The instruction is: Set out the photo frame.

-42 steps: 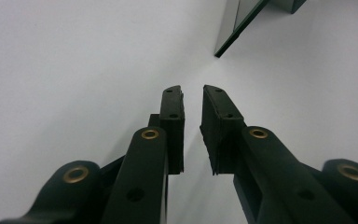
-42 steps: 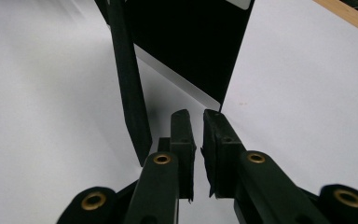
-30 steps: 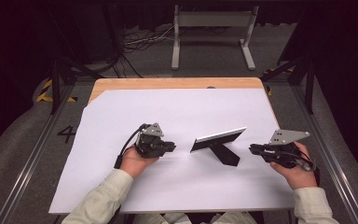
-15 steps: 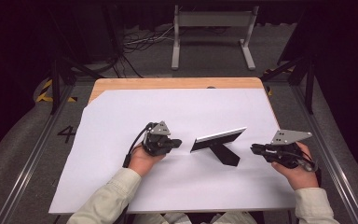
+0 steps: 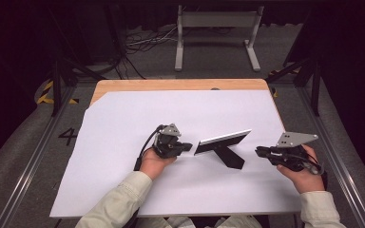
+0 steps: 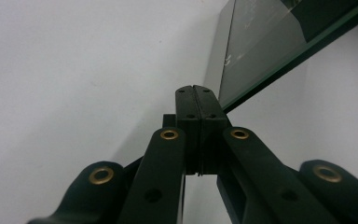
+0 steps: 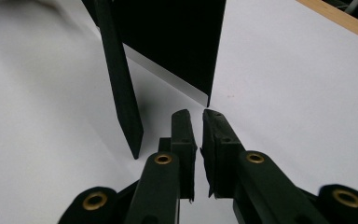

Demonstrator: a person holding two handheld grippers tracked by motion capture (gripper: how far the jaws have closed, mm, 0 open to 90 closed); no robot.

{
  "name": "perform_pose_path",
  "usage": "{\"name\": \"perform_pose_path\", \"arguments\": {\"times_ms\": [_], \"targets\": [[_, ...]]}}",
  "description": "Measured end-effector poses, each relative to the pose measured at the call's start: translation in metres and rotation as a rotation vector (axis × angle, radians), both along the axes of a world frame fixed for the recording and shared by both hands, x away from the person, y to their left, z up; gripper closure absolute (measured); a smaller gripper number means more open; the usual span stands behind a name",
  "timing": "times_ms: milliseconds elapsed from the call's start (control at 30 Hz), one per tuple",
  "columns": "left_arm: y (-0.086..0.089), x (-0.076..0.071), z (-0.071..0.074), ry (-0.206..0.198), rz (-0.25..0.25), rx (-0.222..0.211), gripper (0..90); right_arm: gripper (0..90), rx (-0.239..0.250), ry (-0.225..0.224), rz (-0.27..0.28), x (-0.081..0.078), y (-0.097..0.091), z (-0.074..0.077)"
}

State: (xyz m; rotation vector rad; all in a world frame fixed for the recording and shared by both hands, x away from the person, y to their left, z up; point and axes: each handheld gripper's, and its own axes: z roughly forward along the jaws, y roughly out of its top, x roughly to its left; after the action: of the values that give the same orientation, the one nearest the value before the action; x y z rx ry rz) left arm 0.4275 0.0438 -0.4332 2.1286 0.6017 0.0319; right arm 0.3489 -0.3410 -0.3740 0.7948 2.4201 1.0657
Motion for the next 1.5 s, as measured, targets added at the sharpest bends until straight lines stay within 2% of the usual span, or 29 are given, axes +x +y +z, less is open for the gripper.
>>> {"name": "perform_pose_path", "arguments": {"times_ms": [300,633,767,867,967,1167,1500], "targets": [[-0.001,0.001,-0.005,-0.002,0.025,-0.004,90.0,82.4,0.006,-0.003,-0.004,0.000,-0.001,0.001],[-0.011,-0.002,-0.006,-0.055,0.034,0.066,90.0,82.4,0.006,-0.001,-0.008,0.000,-0.001,0.001],[-0.018,-0.003,-0.008,-0.048,0.035,0.095,90.0,82.6,0.005,-0.001,-0.013,0.000,-0.002,0.001],[-0.021,-0.004,-0.010,-0.044,0.024,0.115,90.0,82.6,0.008,-0.006,-0.011,-0.001,-0.002,0.002],[-0.023,-0.004,-0.010,-0.037,0.013,0.120,90.0,82.6,0.009,-0.008,-0.012,-0.001,-0.003,0.002],[-0.024,-0.006,-0.010,-0.047,-0.014,0.123,90.0,82.3,0.011,-0.013,-0.010,-0.002,-0.002,0.005],[-0.033,-0.015,-0.008,-0.048,-0.113,0.155,90.0,82.2,0.012,-0.018,-0.010,-0.004,-0.004,0.008]]}}
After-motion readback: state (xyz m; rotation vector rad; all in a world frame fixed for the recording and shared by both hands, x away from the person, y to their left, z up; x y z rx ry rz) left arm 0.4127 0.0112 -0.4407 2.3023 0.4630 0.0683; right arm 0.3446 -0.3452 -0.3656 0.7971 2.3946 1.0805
